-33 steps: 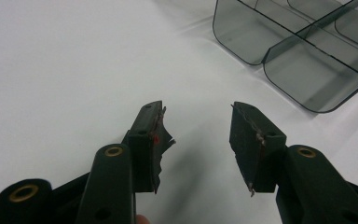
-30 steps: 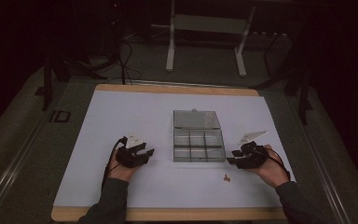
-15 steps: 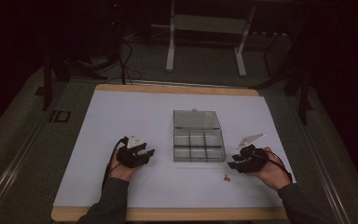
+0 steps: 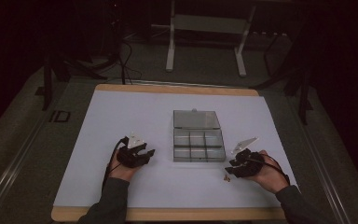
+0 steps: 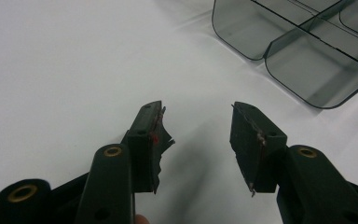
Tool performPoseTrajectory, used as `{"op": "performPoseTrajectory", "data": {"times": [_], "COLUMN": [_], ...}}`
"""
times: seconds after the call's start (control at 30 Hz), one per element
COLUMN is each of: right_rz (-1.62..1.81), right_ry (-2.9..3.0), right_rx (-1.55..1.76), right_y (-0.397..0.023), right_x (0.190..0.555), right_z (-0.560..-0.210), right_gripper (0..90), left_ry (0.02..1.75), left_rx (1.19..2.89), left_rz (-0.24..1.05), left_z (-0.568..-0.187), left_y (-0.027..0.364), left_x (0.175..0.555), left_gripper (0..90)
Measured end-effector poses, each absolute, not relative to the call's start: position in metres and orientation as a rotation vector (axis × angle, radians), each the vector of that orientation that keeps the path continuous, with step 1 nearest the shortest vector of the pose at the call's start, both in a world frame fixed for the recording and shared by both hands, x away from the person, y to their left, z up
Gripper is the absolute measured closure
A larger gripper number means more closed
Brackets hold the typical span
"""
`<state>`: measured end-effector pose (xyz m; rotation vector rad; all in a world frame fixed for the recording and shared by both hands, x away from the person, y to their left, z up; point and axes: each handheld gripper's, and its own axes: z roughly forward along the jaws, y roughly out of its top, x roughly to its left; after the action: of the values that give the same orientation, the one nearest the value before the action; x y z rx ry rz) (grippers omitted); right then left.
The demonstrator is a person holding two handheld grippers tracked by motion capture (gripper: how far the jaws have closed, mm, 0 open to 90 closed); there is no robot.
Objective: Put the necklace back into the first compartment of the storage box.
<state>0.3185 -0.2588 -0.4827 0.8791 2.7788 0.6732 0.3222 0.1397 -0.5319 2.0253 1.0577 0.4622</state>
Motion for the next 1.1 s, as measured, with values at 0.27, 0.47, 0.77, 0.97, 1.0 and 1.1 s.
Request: {"op": "performPoseTrajectory", "data": {"times": [0.27, 0.47, 0.77, 0.97, 1.0, 1.1], "right_rz": [0.689, 0.683, 0.664, 0.636, 0.627, 0.607], "right_ry": [2.797, 2.819, 2.828, 2.810, 2.806, 2.800], "right_rx": [0.893, 0.897, 0.894, 0.873, 0.866, 0.839], "right_y": [-0.258, -0.257, -0.253, -0.252, -0.252, -0.249], "right_x": [0.312, 0.307, 0.305, 0.304, 0.304, 0.300], "right_z": [-0.493, -0.500, -0.509, -0.509, -0.509, -0.509], "right_gripper": [62.9, 62.9, 65.2, 70.8, 71.2, 76.0], "left_ry": [1.056, 1.055, 1.055, 1.055, 1.055, 1.054], "left_rx": [2.028, 2.032, 2.034, 2.033, 2.033, 2.034], "left_rz": [0.462, 0.460, 0.459, 0.461, 0.462, 0.462], "left_z": [-0.532, -0.533, -0.533, -0.533, -0.533, -0.533], "left_y": [0.139, 0.138, 0.138, 0.138, 0.138, 0.138], "left_x": [0.322, 0.323, 0.323, 0.323, 0.323, 0.323], "left_gripper": [54.3, 54.3, 54.2, 54.2, 54.2, 54.2]}}
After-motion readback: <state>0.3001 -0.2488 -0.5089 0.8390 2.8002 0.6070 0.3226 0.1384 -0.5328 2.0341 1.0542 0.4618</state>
